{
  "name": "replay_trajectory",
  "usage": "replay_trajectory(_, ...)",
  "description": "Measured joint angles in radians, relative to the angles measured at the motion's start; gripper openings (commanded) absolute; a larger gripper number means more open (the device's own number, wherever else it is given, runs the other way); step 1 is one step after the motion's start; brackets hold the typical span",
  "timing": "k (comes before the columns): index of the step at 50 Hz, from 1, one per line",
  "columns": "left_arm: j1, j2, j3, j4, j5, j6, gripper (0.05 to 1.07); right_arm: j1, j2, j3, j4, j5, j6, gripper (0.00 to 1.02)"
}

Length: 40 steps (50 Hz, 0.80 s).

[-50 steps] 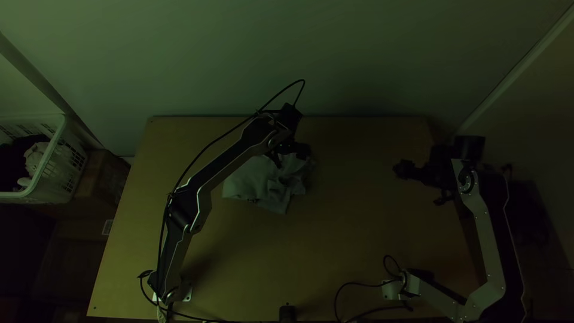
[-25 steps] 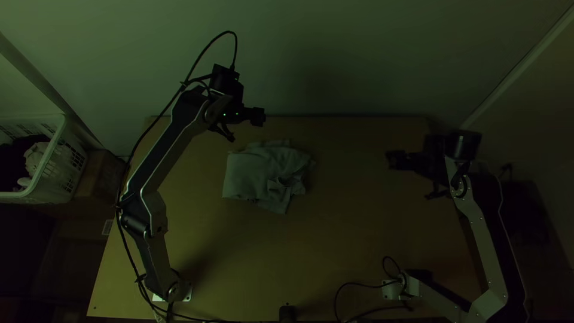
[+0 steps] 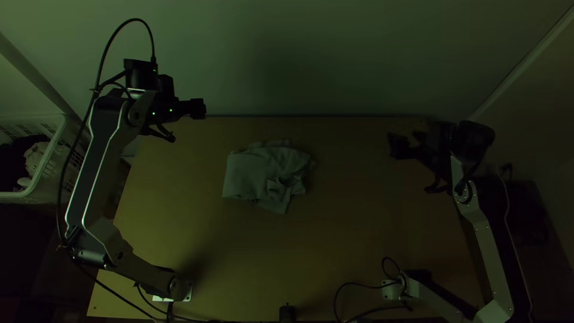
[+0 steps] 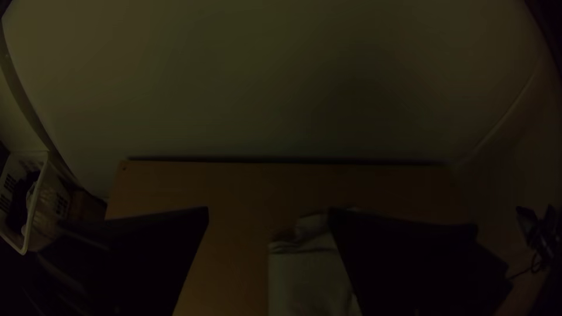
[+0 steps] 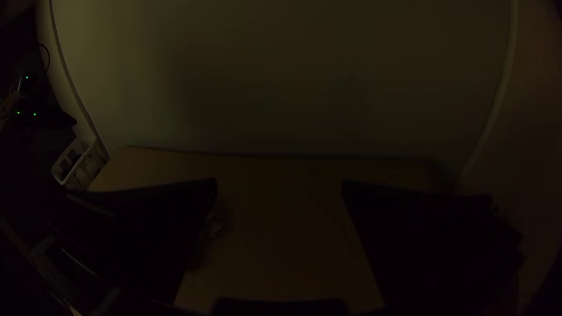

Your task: Fold the t-shirt

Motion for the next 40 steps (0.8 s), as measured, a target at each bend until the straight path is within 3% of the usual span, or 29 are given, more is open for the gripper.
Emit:
replay_trajectory(15, 0.124, -0.267, -0.255, 0.134, 0.005, 0.064, 1.03, -0.005, -0.127, 0.0, 0.108, 0.026, -0.104, 0.98)
replay_trajectory(21, 0.145, -0.383, -0.355, 0.186, 0.007, 0.082, 1.03, -0.014, -0.175, -0.004, 0.132, 0.055, -0.107, 0.98)
replay_trajectory(28, 0.153, -0.522, -0.487, 0.296, 0.007, 0.106, 1.03, -0.023, -0.303, -0.089, 0.262, 0.097, -0.106, 0.97)
replay_trajectory(40, 0.179, -0.74, -0.714, 0.473, -0.006, 0.115, 1.03, -0.03, -0.54, -0.243, 0.397, 0.102, -0.104, 0.98)
